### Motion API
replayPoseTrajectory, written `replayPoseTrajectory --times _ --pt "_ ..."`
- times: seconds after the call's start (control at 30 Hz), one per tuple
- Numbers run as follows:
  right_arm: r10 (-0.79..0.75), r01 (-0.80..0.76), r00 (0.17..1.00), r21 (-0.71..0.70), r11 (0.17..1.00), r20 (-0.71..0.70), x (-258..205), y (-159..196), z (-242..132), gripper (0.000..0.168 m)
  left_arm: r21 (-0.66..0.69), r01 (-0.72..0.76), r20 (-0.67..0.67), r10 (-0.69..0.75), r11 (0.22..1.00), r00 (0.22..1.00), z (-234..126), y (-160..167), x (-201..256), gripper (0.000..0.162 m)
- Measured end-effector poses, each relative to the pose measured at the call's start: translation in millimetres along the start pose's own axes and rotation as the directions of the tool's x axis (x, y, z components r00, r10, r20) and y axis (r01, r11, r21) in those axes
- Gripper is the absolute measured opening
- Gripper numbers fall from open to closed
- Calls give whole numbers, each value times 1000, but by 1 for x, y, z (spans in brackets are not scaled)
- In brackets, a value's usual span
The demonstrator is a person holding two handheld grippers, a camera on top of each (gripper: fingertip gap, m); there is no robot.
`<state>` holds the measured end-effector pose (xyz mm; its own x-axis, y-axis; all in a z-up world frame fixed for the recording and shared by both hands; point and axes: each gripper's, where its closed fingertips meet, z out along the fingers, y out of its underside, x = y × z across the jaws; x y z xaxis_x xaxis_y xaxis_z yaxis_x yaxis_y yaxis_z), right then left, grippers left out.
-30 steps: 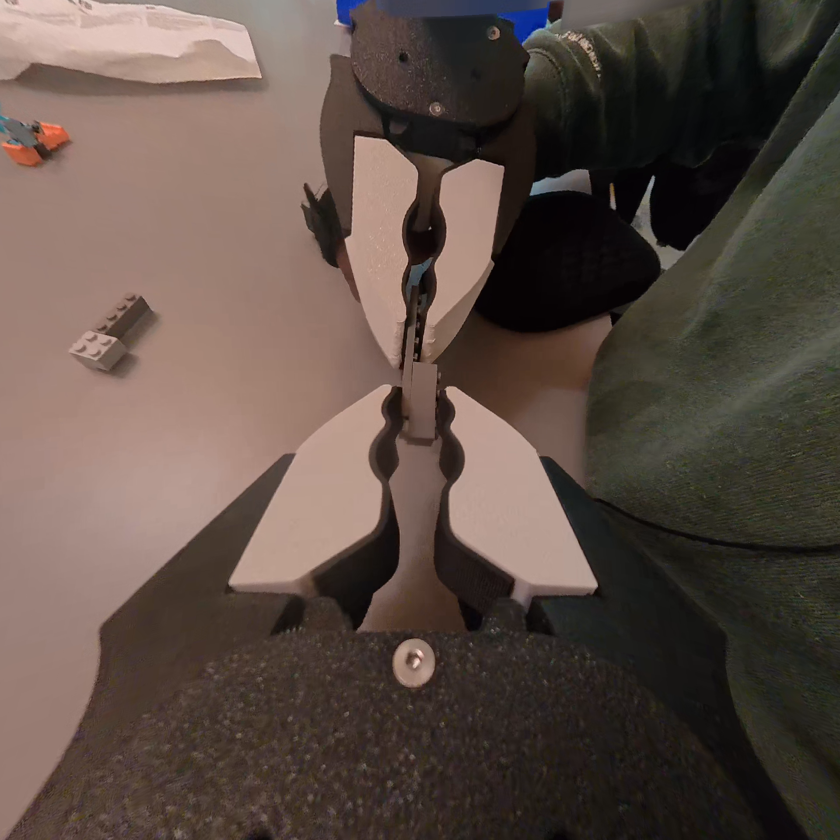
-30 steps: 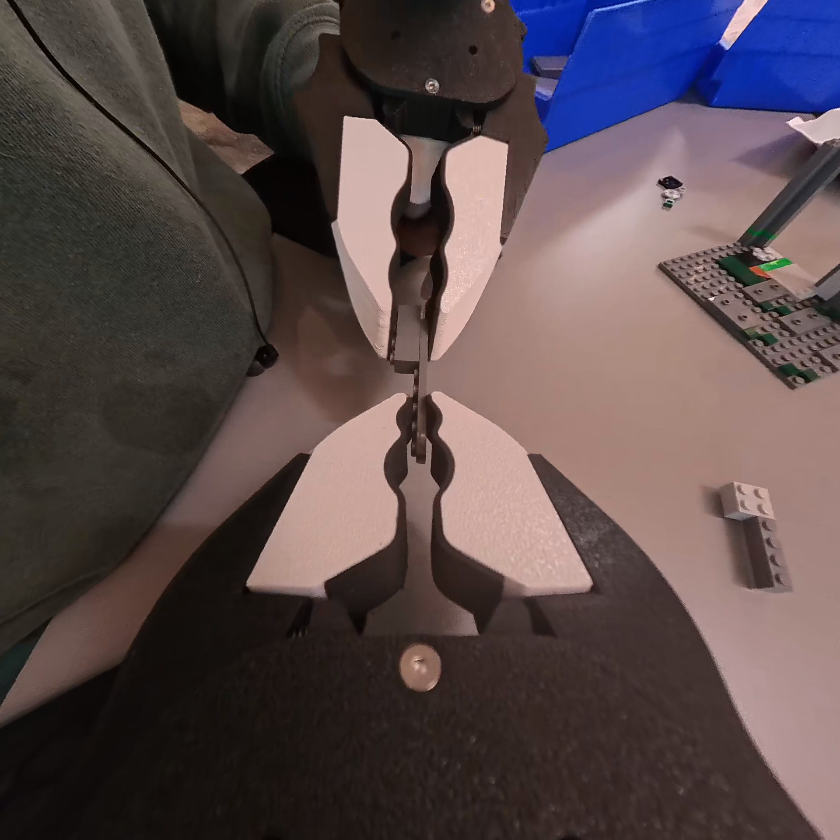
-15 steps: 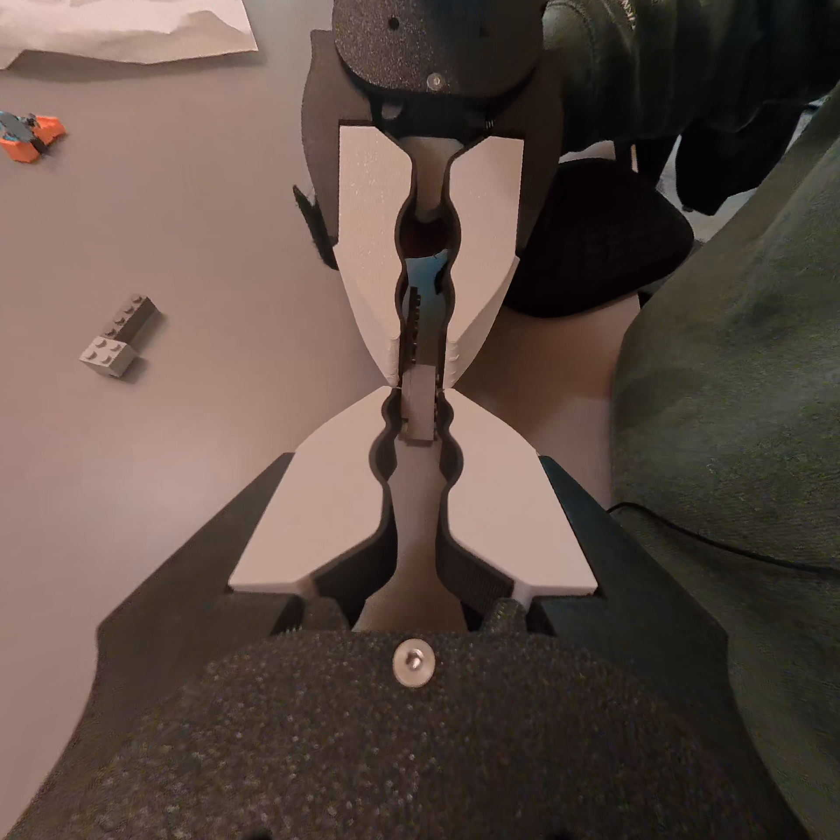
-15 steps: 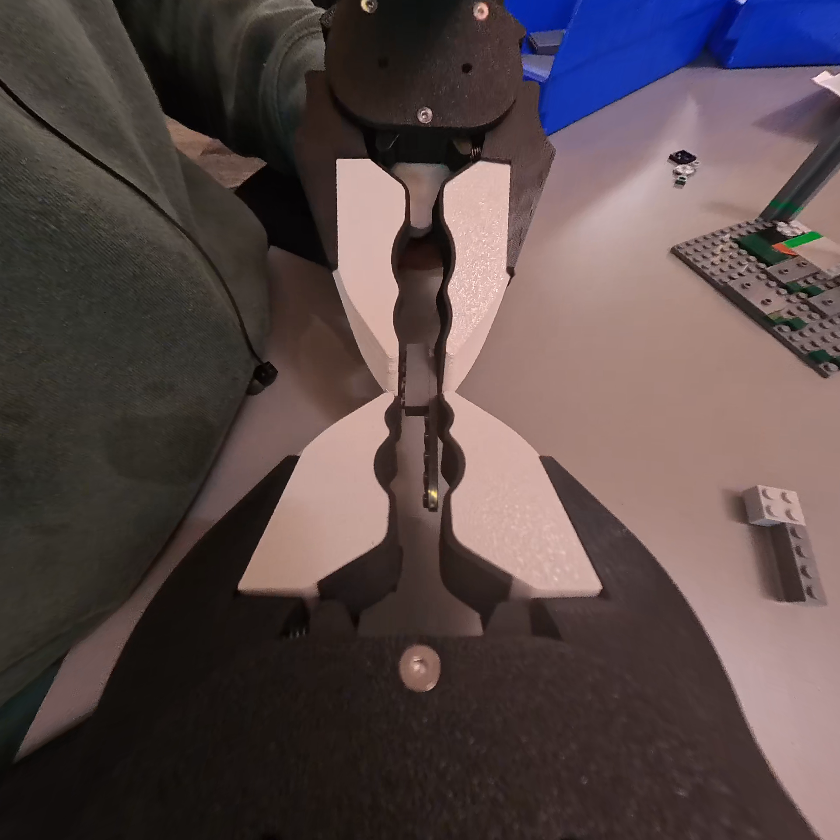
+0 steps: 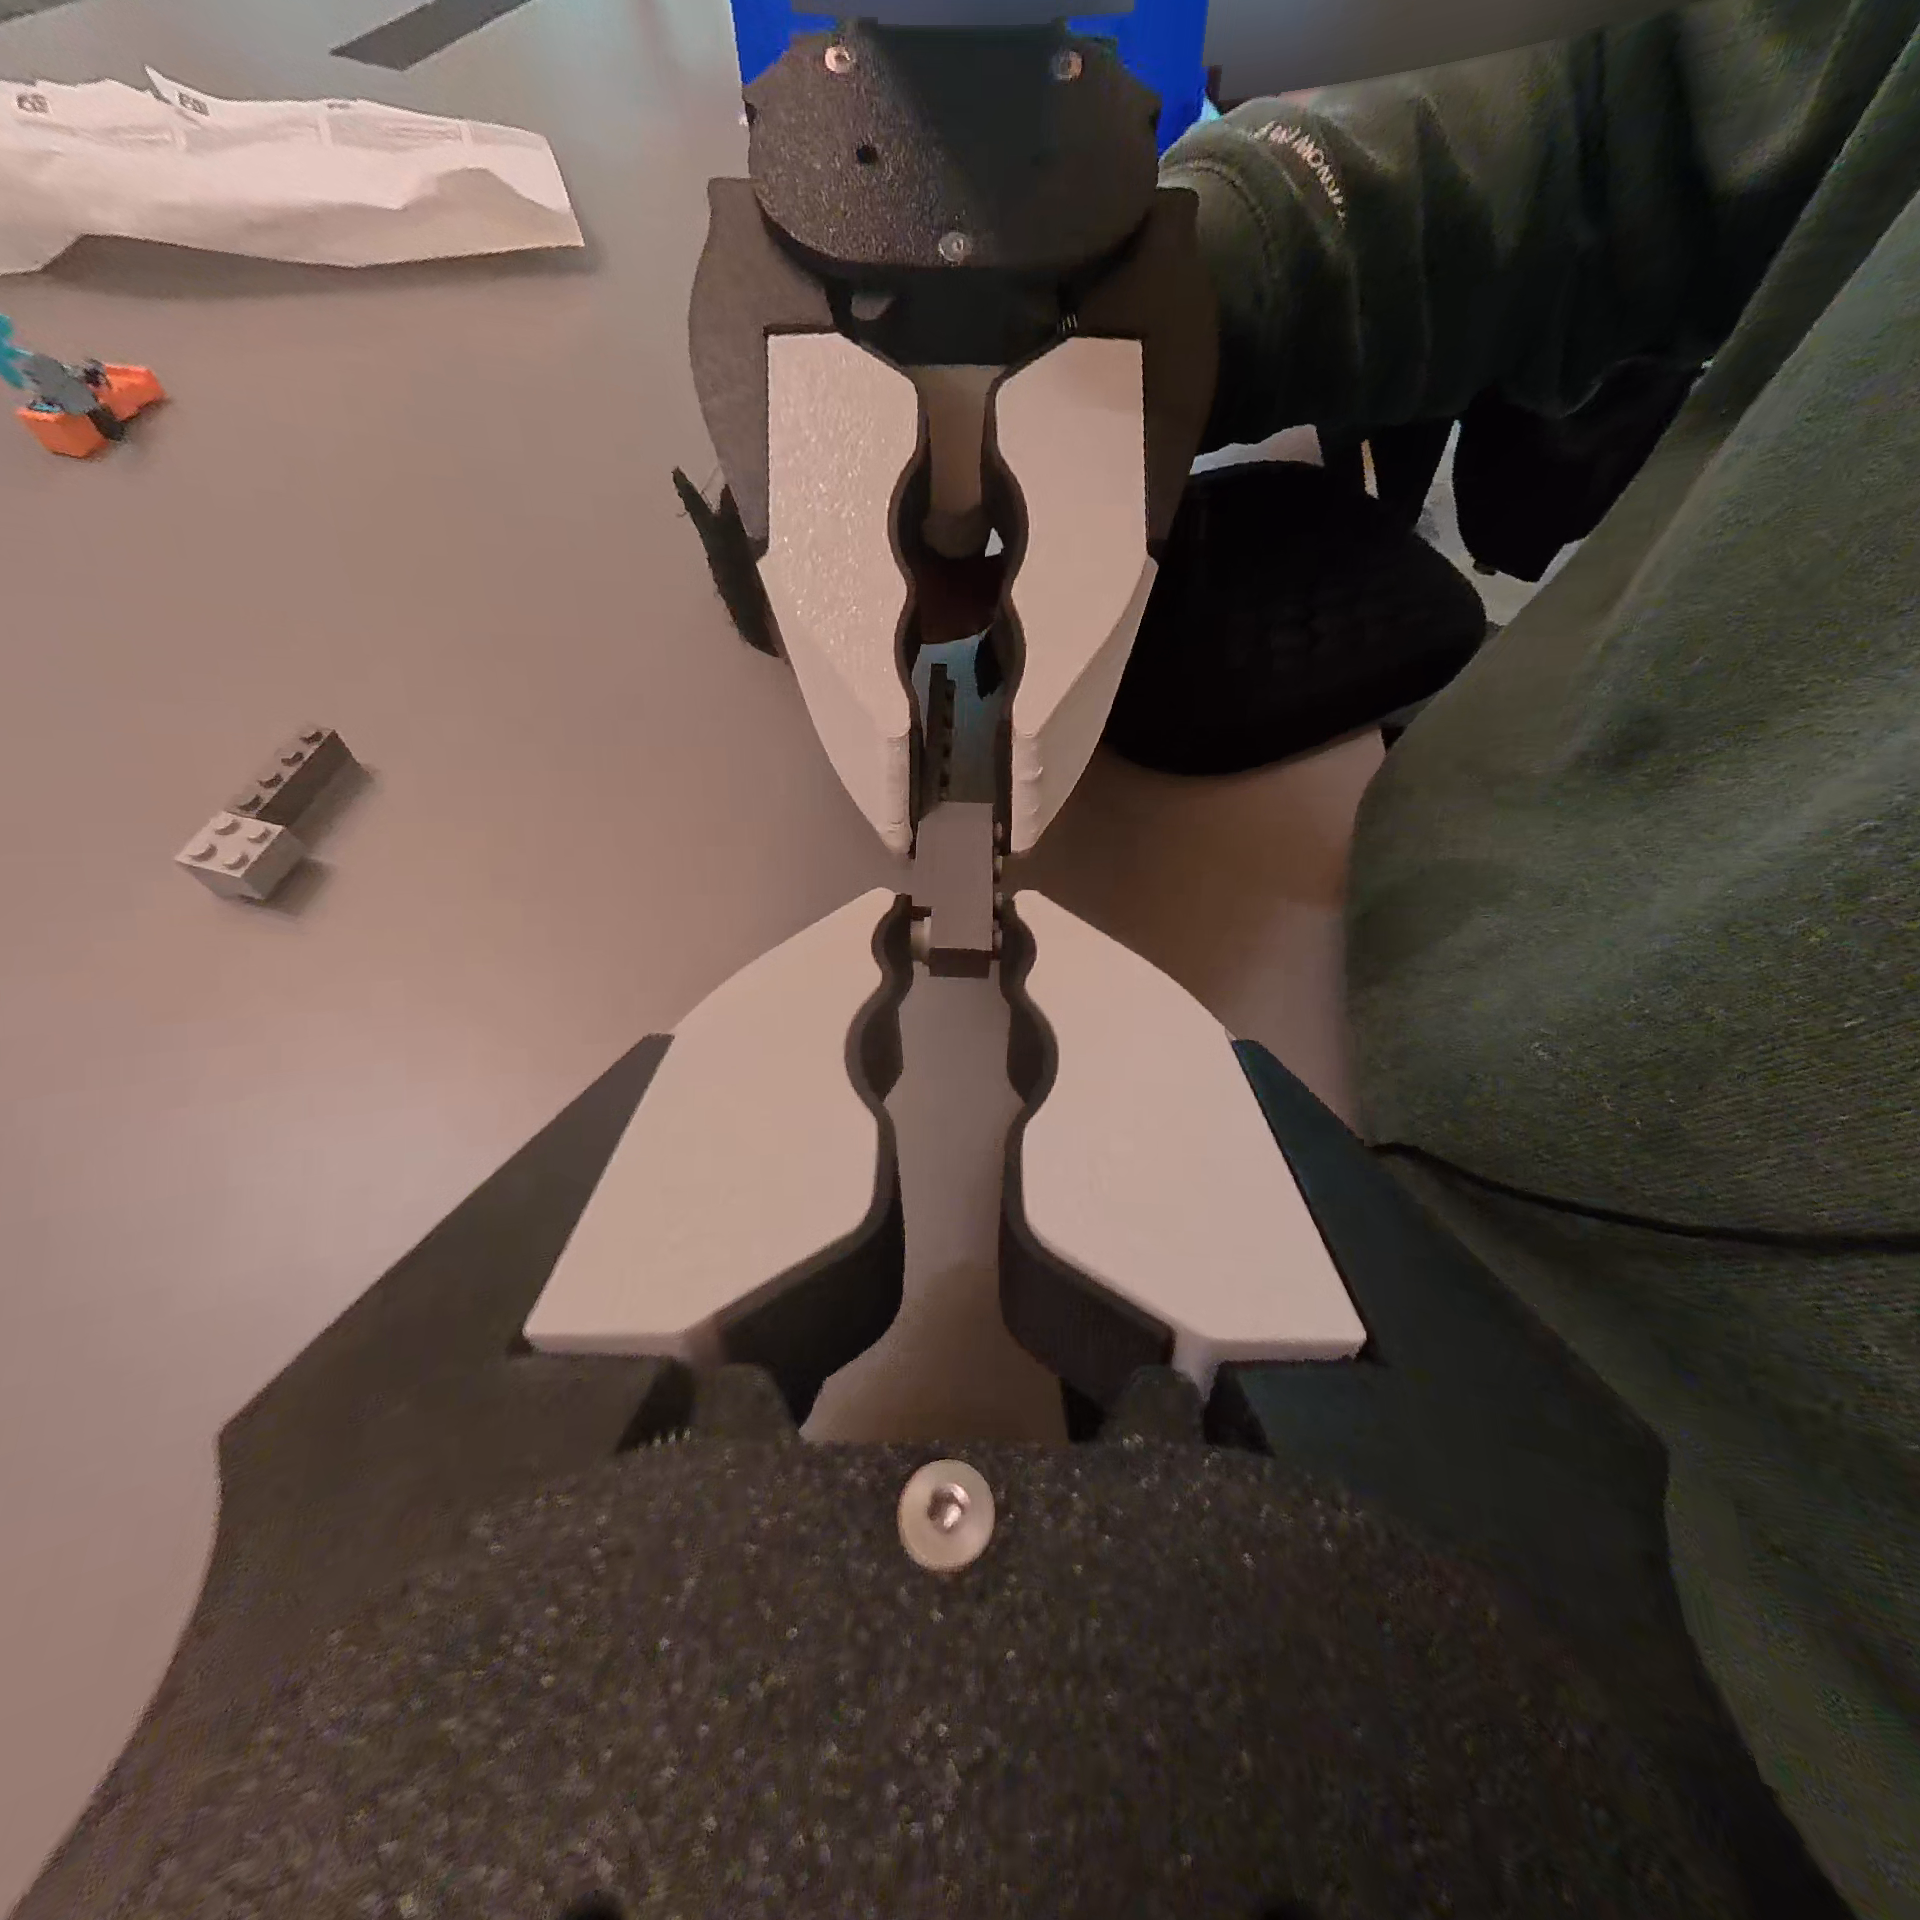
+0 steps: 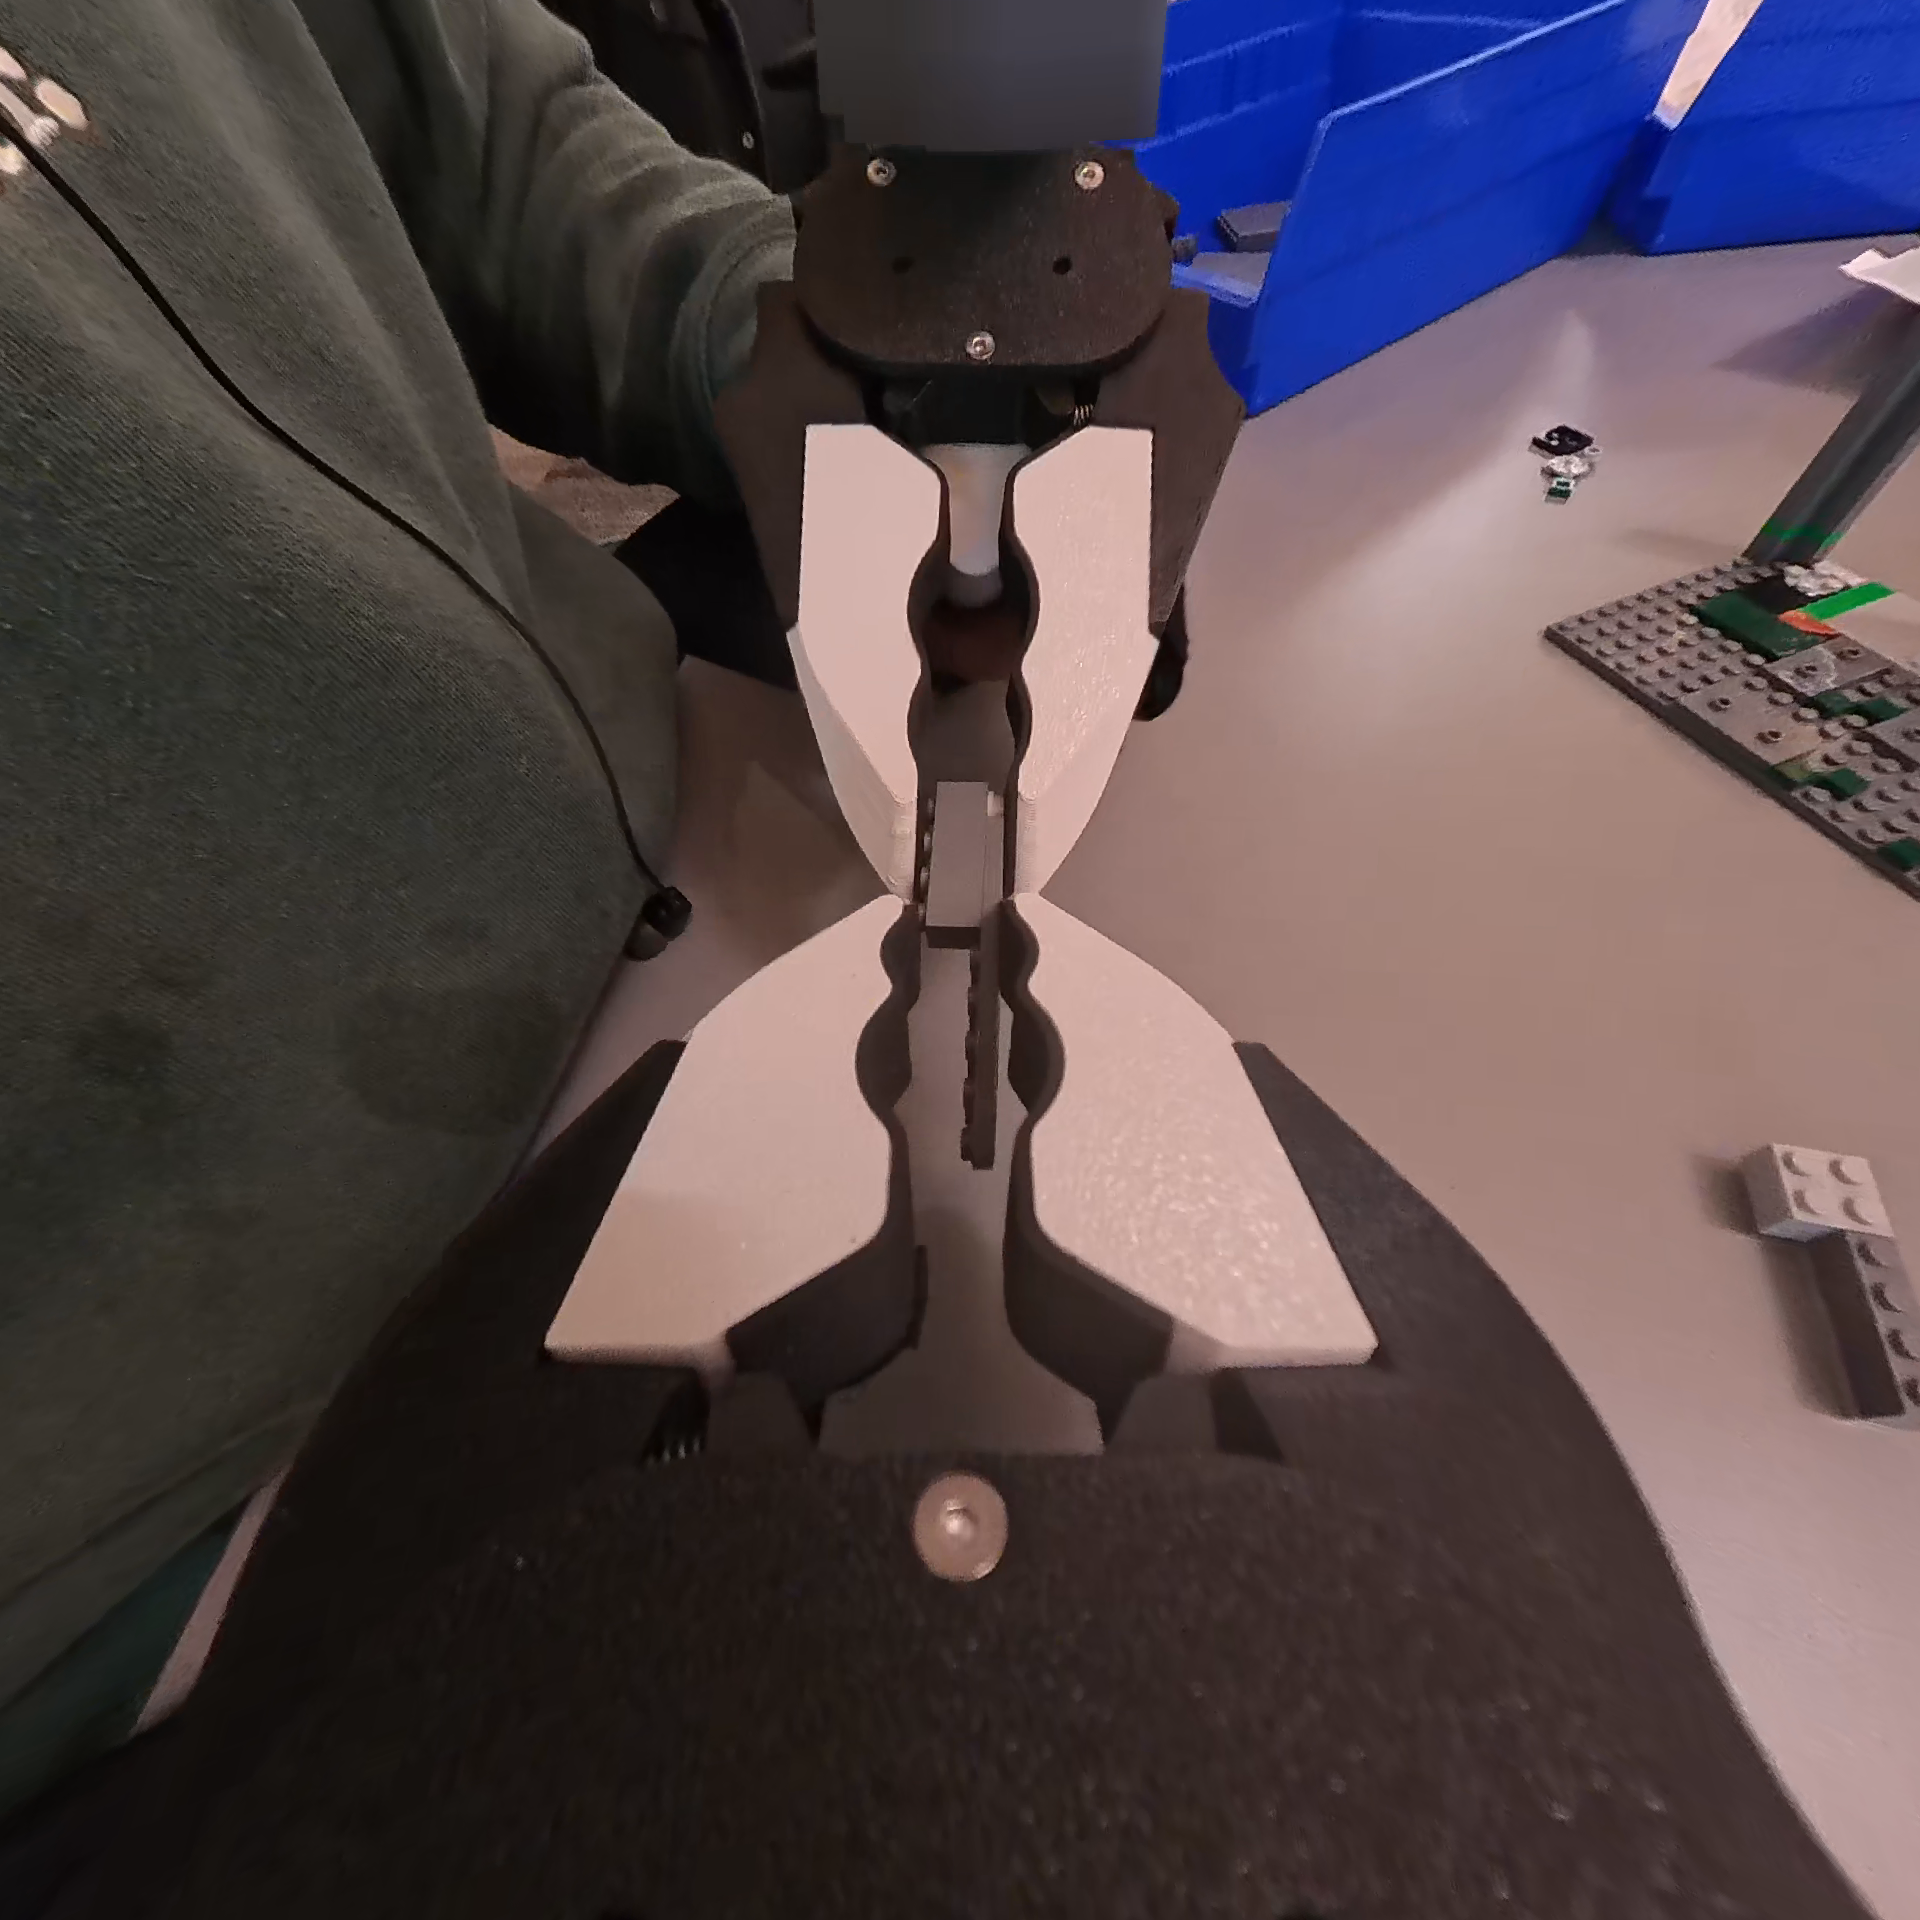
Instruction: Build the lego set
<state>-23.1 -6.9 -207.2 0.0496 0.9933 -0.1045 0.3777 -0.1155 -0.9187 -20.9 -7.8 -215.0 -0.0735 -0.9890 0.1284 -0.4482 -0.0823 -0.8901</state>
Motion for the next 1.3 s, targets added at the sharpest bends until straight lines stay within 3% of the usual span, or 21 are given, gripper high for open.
replayPoseTrajectory --times 0.13,0.27,0.37,0.5,0.57,0.7,0.77,0.83,0.93,1.0,1.13,1.3 --pt "-23 24 998 5 1000 -52 3 -5 -2 15 40 49 -13 -48 998 999 -3 -4 -1 16" --pt "-171 157 960 -78 985 -224 14 -4 -11 30 108 269 -92 -259 957 961 -11 -10 -8 16" --pt "-277 250 915 -126 960 -293 12 -6 -13 36 132 492 -214 -460 860 862 -15 -13 -13 16" --pt "-498 424 799 -272 864 -336 15 -1 -11 40 104 695 -363 -623 711 692 -14 -16 -14 16" --pt "-566 472 755 -326 819 -330 16 0 -9 42 77 750 -405 -667 657 626 -14 -16 -14 16" --pt "-584 487 749 -339 805 -312 16 -3 -8 32 49 773 -423 -688 633 590 -15 -17 -10 16" --pt "-519 443 803 -288 849 -295 14 -6 -8 32 64 749 -414 -665 660 621 -17 -18 -9 16" --pt "-377 335 888 -192 923 -263 13 -9 -9 32 99 662 -370 -590 743 718 -20 -20 -9 20" --pt "-143 131 972 -74 989 -188 18 -9 -15 32 127 385 -171 -362 914 916 -22 -15 -14 30" --pt "-29 24 991 -37 999 -133 21 -8 -17 31 107 176 -33 -173 979 984 -20 -15 -20 32" --pt "46 -48 997 -24 999 -65 25 -6 -12 31 77 -43 90 36 996 995 -14 -19 -30 24" --pt "35 -38 998 -54 998 -60 28 1 -11 31 57 -55 54 52 997 997 -11 -13 -33 19"
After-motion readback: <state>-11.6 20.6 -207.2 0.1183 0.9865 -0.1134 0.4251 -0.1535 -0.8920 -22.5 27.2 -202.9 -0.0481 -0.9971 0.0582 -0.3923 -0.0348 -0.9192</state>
